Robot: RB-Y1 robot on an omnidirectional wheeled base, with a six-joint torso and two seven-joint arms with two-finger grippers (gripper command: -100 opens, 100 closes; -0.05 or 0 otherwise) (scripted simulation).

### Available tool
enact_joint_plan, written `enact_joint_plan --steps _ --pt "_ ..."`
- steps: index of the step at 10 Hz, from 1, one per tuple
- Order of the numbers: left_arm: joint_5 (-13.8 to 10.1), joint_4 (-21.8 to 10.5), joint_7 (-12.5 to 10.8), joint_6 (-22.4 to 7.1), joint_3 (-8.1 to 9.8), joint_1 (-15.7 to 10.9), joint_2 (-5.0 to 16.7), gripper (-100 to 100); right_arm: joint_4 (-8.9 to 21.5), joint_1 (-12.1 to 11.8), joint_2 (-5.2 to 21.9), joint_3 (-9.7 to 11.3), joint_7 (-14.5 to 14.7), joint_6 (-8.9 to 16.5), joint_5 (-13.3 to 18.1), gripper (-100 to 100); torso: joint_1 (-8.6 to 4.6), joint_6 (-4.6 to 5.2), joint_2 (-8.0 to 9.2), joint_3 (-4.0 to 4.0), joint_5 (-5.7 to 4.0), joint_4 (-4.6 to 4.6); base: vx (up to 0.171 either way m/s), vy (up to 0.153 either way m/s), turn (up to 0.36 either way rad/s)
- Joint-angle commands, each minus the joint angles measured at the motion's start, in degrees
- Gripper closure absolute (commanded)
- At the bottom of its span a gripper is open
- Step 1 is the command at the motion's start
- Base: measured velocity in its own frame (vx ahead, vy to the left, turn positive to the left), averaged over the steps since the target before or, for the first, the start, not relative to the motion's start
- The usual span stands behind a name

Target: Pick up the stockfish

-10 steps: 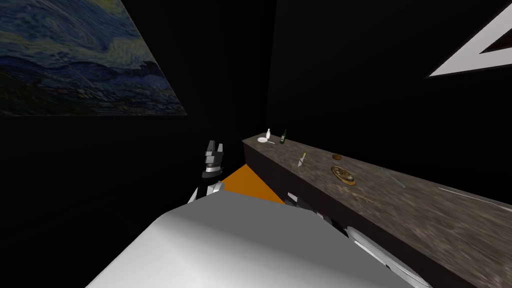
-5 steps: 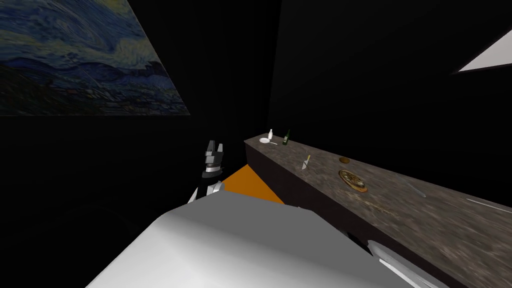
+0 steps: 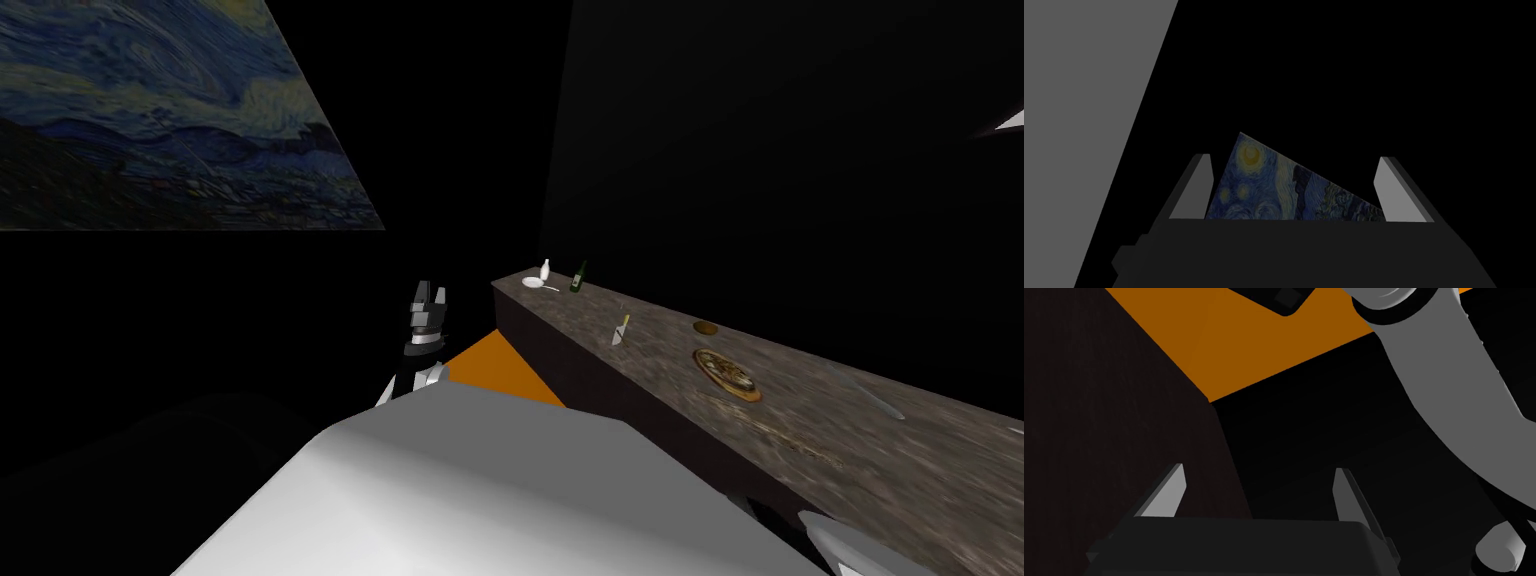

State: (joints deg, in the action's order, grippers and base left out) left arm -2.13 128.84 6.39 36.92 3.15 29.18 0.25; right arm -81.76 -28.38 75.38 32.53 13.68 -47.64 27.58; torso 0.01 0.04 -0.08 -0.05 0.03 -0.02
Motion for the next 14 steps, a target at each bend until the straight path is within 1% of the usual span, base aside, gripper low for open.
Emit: enact_joint_plan --steps 1,2,3,4,5,6,7,8,9,10,11,12,13,14 --pt "0.00 0.00 0.00 0.00 0.00 0.00 0.00 0 1.95 0.56 0.58 0.71 0.13 0.04 0.65 -100 0.00 0.00 0.00 0.00 0.00 0.00 0.017 0.001 0.002" --pt "0.00 0.00 0.00 0.00 0.00 0.00 0.00 0 4.27 0.38 3.24 2.50 0.76 -0.11 2.41 -100 -0.02 0.00 0.09 0.05 -0.02 0.02 0.038 0.010 0.083" --pt "0.00 0.00 0.00 0.00 0.00 0.00 0.00 0 5.51 0.38 4.34 2.50 0.76 -0.11 2.41 -100 -0.01 -0.02 0.06 0.04 -0.01 0.02 0.043 0.008 0.065" --pt "0.00 0.00 0.00 0.00 0.00 0.00 0.00 0 7.75 0.23 6.30 4.17 1.32 -0.20 4.10 -100 -0.01 0.00 0.05 0.03 0.00 0.01 0.052 -0.008 0.080" --pt "0.00 0.00 0.00 0.00 0.00 0.00 0.00 0 9.00 0.23 7.98 4.17 1.32 -0.20 4.10 -100 -0.06 -0.03 0.00 0.01 -0.02 0.01 0.054 -0.005 0.062" --pt "0.00 0.00 0.00 0.00 0.00 0.00 0.00 0 11.20 0.12 9.59 5.73 1.82 -0.23 5.71 -100 -0.05 0.00 0.00 0.00 -0.02 0.00 0.068 0.005 0.099" --pt "0.00 0.00 0.00 0.00 0.00 0.00 0.00 0 12.39 0.12 11.14 5.73 1.82 -0.23 5.71 -100 -0.02 -0.02 -0.05 -0.02 -0.01 -0.01 0.054 0.000 0.051" --pt "0.00 0.00 0.00 0.00 0.00 0.00 0.00 0 12.39 0.12 11.46 5.73 1.82 -0.23 5.71 -100 -0.01 -0.01 -0.02 -0.01 0.00 0.00 0.018 -0.005 -0.001" --pt "0.00 0.00 0.00 0.00 0.00 0.00 0.00 0 14.79 0.05 13.93 7.15 2.25 -0.21 7.24 -100 -0.03 0.01 0.09 0.05 -0.03 0.02 0.033 -0.003 0.081" --pt "0.00 0.00 0.00 0.00 0.00 0.00 0.00 0 15.64 0.05 14.73 7.15 2.25 -0.21 7.24 -100 -0.04 -0.04 0.05 0.04 -0.01 0.02 0.043 -0.008 0.058" --pt "0.00 0.00 0.00 0.00 0.00 0.00 0.00 0 17.16 0.03 16.89 8.43 2.60 -0.14 8.66 -100 -0.03 0.01 0.05 0.03 -0.02 0.02 0.054 -0.027 0.077" --pt "0.00 0.00 0.00 0.00 0.00 0.00 0.00 0 17.82 0.03 17.76 8.43 2.60 -0.14 8.66 -100 -0.09 -0.01 0.01 0.01 -0.01 0.01 0.045 -0.018 0.052" --pt "0.00 0.00 0.00 0.00 0.00 0.00 0.00 0 18.72 0.03 17.76 8.43 2.60 -0.14 8.66 -100 -0.08 -0.01 0.01 0.01 -0.04 0.01 0.022 0.003 0.005" --pt "0.00 0.00 0.00 0.00 0.00 0.00 0.00 0 21.36 0.04 20.30 9.59 2.89 -0.04 9.98 -100 -0.02 0.01 0.09 0.05 -0.04 0.02 0.036 0.001 0.087"
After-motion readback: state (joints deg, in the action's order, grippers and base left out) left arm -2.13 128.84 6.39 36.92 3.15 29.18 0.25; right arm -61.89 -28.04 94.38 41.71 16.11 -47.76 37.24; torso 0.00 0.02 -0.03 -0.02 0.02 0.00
